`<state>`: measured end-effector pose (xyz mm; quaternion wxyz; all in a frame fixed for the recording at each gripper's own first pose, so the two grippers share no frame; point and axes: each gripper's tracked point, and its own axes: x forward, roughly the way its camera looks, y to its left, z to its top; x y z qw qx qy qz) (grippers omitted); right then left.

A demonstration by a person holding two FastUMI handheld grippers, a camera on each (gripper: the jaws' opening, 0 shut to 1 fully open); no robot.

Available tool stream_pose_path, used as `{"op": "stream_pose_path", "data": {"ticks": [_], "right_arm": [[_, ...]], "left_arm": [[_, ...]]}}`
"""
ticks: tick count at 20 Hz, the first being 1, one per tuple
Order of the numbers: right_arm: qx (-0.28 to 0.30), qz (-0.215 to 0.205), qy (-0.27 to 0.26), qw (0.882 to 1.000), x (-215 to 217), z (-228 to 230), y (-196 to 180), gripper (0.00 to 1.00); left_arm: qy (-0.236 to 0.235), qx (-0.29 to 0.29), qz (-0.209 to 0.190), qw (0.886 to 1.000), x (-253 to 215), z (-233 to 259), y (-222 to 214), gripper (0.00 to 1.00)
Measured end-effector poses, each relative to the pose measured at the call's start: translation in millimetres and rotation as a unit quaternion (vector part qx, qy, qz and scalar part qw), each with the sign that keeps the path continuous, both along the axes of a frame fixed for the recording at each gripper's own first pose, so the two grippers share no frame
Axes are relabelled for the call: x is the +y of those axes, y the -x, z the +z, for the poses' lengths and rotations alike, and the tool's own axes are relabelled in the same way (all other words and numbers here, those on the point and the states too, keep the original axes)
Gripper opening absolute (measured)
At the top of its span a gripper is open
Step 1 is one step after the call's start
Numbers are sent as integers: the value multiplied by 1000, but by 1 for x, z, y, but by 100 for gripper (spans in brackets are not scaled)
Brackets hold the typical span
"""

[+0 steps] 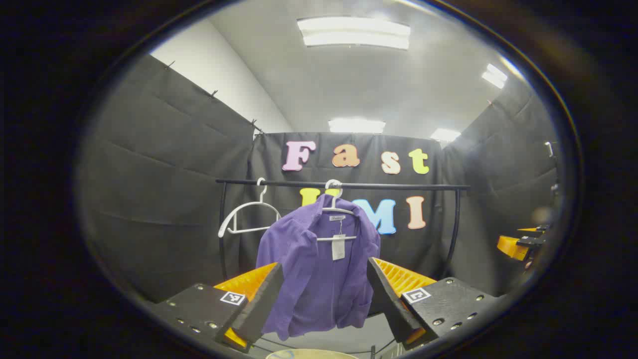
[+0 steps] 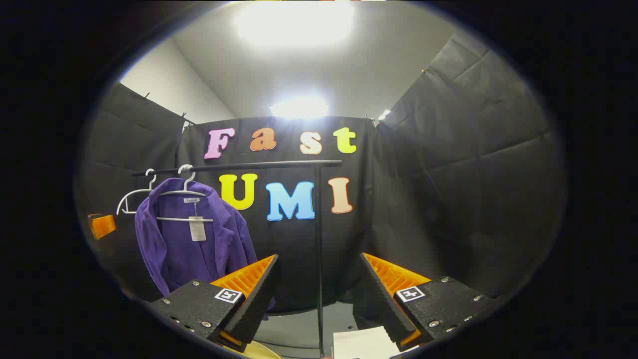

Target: Grasp the clothes on the hanger with both hands and then place them into the laundry hamper below.

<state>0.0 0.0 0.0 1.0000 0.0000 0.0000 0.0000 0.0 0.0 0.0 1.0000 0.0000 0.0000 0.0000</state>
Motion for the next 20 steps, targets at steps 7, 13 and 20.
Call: {"op": "stream_pose_path", "data": {"ticks": [7, 13, 20], "right_arm": [[7, 18, 7, 1000, 17, -6, 0, 96], [12, 10, 8, 1000, 17, -11, 1, 96], [18, 14, 6, 1000, 32, -13, -10, 96]], "left_arm": [[5, 18, 10, 1000, 9, -15, 0, 97], [12, 29, 12, 999, 17, -21, -2, 97], [4, 32, 12, 999, 22, -27, -13, 100]]}}
